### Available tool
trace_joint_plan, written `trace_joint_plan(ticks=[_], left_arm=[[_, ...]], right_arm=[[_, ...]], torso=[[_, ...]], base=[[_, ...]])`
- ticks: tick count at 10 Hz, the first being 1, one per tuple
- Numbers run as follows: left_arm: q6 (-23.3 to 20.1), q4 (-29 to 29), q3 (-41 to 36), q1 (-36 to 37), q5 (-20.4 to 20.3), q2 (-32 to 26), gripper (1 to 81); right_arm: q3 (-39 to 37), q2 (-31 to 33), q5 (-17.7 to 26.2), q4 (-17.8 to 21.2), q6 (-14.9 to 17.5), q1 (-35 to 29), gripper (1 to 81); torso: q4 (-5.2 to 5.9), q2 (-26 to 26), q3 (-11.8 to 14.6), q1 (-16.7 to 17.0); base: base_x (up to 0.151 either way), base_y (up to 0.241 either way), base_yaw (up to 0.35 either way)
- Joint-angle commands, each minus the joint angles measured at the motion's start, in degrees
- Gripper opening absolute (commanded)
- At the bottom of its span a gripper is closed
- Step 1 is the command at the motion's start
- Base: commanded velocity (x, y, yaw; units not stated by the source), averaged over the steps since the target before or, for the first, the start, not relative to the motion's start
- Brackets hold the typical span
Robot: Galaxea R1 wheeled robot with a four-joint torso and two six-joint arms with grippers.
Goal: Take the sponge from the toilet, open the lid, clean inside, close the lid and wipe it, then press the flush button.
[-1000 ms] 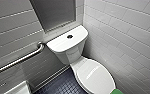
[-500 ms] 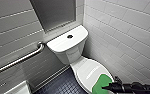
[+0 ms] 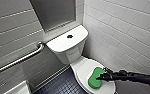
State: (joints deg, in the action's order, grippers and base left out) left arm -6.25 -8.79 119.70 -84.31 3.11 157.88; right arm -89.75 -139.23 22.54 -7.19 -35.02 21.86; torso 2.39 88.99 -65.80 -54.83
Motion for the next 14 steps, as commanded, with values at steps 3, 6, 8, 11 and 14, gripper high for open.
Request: trace_joint_plan(ticks=[3, 6, 8, 11, 14], left_arm=[[-0.5, 0.5, -1.2, -1.3, 5.0, -0.6, 81.1], [-0.3, 0.6, -1.1, -1.3, 5.0, -1.2, 81.1], [-0.1, 0.7, -1.1, -1.3, 5.2, -1.9, 81.1], [0.0, 0.7, -1.2, -1.3, 5.2, -1.5, 81.1], [-0.2, 0.6, -1.1, -1.3, 5.4, -1.2, 81.1]], right_arm=[[-9.3, -9.5, 2.0, -1.6, -0.8, -15.2, 1.0], [-18.5, -14.5, -5.2, -2.7, -0.7, -11.3, 1.0], [-26.4, -18.7, -10.8, -2.7, -0.2, -8.0, 1.0], [-33.4, -23.1, -12.2, -2.7, 0.0, -4.2, 1.0], [-27.8, -18.2, -12.3, -2.7, -0.4, -0.5, 1.0]], torso=[[0.0, 0.0, 0.0, 0.0], [0.0, 0.0, 0.0, 0.0], [0.0, 0.0, 0.0, 0.0], [0.0, 0.0, 0.0, 0.0], [-0.02, 0.0, 0.0, 0.0]], base=[[0.0, 0.0, 0.0], [0.0, 0.0, 0.0], [0.0, 0.0, 0.0], [0.0, 0.0, 0.0], [0.0, 0.0, 0.0]])
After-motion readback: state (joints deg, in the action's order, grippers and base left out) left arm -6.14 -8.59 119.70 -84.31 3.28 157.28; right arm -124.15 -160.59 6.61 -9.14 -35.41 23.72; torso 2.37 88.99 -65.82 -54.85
